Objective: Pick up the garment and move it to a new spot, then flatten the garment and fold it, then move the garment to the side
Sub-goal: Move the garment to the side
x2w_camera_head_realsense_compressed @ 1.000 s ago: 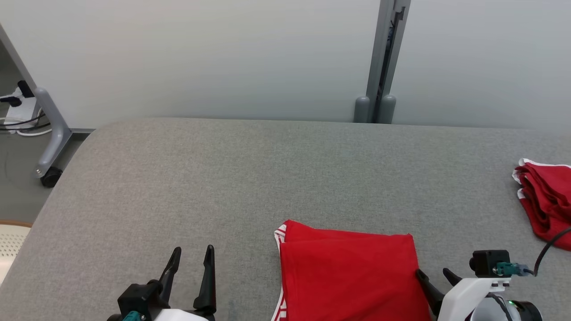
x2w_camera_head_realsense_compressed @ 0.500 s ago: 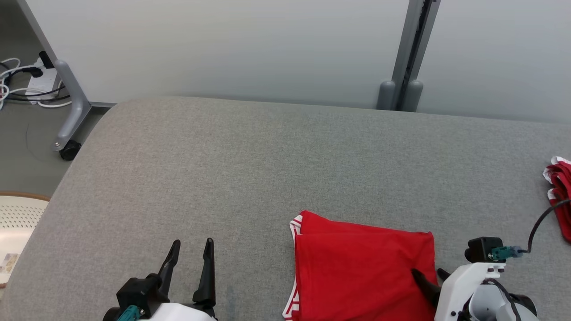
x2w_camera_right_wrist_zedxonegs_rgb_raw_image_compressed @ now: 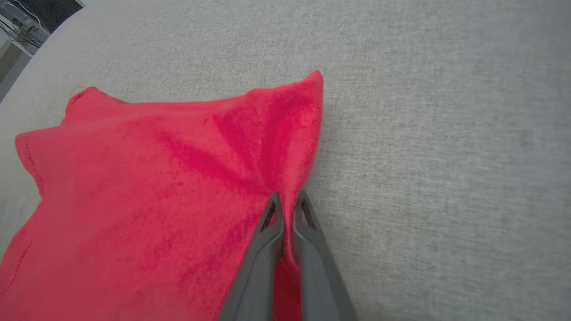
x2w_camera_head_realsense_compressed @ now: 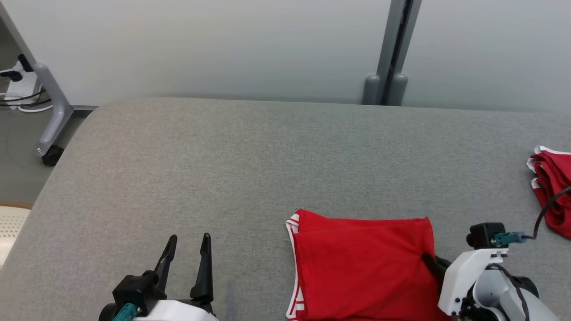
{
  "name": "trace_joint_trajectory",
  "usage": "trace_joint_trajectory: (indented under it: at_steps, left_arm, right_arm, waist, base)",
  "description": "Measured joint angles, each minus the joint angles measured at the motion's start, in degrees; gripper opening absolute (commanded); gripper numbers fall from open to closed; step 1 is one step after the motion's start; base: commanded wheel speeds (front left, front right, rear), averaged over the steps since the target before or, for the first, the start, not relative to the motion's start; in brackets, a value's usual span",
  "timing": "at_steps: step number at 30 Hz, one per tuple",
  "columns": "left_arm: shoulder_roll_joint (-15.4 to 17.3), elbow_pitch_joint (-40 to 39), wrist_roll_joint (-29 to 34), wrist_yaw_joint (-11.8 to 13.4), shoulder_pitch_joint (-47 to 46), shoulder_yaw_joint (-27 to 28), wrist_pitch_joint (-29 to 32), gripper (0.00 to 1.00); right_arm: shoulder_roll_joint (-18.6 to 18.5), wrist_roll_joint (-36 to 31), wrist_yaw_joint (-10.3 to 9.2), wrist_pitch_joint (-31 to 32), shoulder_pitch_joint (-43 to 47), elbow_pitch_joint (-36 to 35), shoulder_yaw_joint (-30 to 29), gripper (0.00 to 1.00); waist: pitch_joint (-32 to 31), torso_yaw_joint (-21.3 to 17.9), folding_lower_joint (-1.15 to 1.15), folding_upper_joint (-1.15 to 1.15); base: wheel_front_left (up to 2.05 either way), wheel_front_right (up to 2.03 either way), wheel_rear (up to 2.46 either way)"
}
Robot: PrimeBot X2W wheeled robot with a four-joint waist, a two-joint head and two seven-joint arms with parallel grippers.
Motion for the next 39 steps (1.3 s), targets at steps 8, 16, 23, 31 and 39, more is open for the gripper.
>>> trace_joint_trajectory:
  at_steps: [8,16,23,31,39]
  left_arm:
    - [-0.5,-0.5,0.5,-0.5,0.0,0.0,0.0,1.0]
    - [-1.1,-0.6,1.4,-0.9,-0.8,-0.4,0.0,1.0]
    - [-1.1,-0.2,2.2,-1.3,-2.7,-0.9,0.0,1.0]
    - [-1.2,0.8,2.5,-1.6,-3.4,-1.7,0.0,1.0]
    - [-1.6,1.7,2.3,-1.9,-3.1,-1.8,0.0,1.0]
  right_arm:
    - [-4.5,0.3,-0.01,-1.2,-2.7,-0.2,-1.7,0.0]
    - [-7.9,0.1,-0.01,-1.2,-4.0,-1.9,-5.0,0.0]
    - [-8.0,-1.5,-0.02,-0.9,-4.7,-3.6,-7.0,0.0]
    - [-7.4,-2.7,-0.01,-0.5,-4.9,-4.8,-8.8,0.0]
    - [-7.7,-4.3,-0.02,0.6,-5.7,-7.4,-10.7,0.0]
  waist:
    - [0.3,-5.6,0.0,0.0]
    - [1.4,-13.8,0.0,0.0]
    - [3.3,-20.5,-0.01,0.0]
    - [4.5,-22.1,0.0,0.0]
    - [2.6,-19.0,0.0,0.0]
  base:
    - [0.0,0.0,0.0]
    - [0.0,0.0,0.0]
    - [0.0,0.0,0.0]
    - [0.0,0.0,0.0]
    - [0.0,0.0,0.0]
